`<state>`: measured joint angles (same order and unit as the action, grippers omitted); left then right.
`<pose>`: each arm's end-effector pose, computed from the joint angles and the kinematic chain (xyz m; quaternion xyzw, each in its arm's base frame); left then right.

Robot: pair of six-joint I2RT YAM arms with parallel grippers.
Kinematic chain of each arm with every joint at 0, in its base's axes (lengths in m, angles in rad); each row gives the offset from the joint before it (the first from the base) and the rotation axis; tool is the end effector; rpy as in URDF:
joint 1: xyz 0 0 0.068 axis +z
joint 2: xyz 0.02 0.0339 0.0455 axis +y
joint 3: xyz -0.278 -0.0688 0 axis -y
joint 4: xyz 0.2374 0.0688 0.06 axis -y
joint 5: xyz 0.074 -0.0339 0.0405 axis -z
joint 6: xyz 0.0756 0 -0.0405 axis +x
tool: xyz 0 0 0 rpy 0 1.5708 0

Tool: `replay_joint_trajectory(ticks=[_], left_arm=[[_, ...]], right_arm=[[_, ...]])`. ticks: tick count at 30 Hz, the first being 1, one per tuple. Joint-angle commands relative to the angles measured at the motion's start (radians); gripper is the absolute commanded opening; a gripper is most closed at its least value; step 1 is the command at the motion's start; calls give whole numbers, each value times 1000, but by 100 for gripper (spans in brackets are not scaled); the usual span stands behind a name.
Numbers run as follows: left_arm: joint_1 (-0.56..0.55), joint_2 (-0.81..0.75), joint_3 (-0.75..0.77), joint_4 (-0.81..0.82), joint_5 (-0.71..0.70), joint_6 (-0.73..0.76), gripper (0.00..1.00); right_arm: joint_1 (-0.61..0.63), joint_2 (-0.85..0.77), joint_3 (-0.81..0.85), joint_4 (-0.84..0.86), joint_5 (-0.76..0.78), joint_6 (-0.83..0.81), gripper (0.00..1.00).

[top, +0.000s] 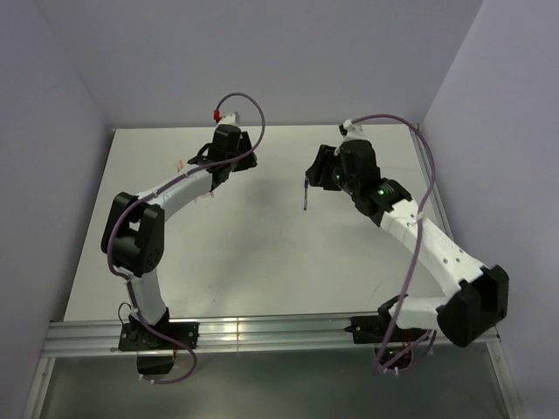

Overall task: Insert the pens into the pen caps
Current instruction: Pick up the pen from the center of the board.

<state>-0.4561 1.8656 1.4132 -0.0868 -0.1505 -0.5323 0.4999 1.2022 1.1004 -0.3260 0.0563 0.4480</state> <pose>0.4253 -0.1960 0.2533 -0.0701 0.8654 -0.1757 0.4640 0.2637 0.1392 0.3464 -0.0066 0.8409 0.2257 0.4919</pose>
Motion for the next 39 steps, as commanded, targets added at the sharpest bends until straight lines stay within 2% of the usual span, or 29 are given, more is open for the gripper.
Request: replay_joint_trajectory(ticks=[1,3,5,9,15,23,39], left_arm=[[-35,-51,11,-27,42,-118,49],[-39,-124,-40,-65,68,-165,49],[-42,-196,-57,-112,107,-190,49],[-43,-324,-79,-215,167,-161,52],[-42,-474,-94,-289,224,-104,56],[-42,-523,-114,-295,267,-87,57],[-16,-526,-165,-254,315,-84,56]], right_arm=[[-75,166,79,-2,4,50,57],[-107,286,116,8,-21,66,50],[-141,365,148,2,-13,64,47],[-143,569,271,-31,0,41,47],[-143,768,403,-62,-7,40,45],[-136,866,489,-114,39,43,44],[-64,944,507,-163,139,54,38]])
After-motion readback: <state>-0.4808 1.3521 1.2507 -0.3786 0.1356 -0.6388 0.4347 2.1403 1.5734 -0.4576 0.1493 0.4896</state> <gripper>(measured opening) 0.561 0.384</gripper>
